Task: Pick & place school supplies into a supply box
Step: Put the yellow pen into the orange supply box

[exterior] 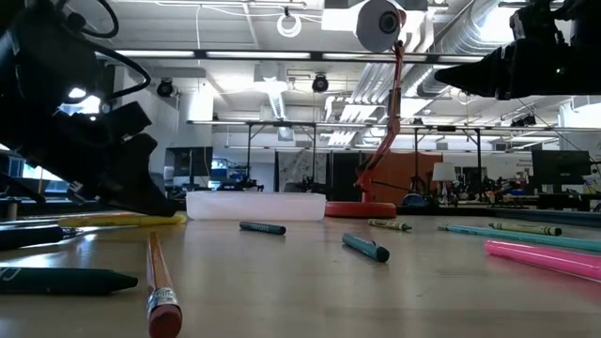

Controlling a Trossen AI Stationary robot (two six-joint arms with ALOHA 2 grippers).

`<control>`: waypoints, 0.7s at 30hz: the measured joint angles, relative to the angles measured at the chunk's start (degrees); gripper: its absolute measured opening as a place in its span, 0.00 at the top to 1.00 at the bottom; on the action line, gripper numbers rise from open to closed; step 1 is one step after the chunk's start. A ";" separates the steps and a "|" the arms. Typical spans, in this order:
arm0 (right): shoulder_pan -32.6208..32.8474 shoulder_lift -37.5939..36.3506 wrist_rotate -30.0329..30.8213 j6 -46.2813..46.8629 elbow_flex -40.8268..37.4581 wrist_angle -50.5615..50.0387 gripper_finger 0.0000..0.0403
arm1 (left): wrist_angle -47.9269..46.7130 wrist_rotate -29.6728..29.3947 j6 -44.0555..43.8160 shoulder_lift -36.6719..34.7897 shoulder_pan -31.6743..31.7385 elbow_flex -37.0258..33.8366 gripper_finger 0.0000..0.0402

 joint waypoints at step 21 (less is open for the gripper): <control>0.02 -0.02 0.00 -0.04 0.00 -0.12 0.73 | 9.11 -4.10 5.31 9.30 -0.23 -0.09 0.72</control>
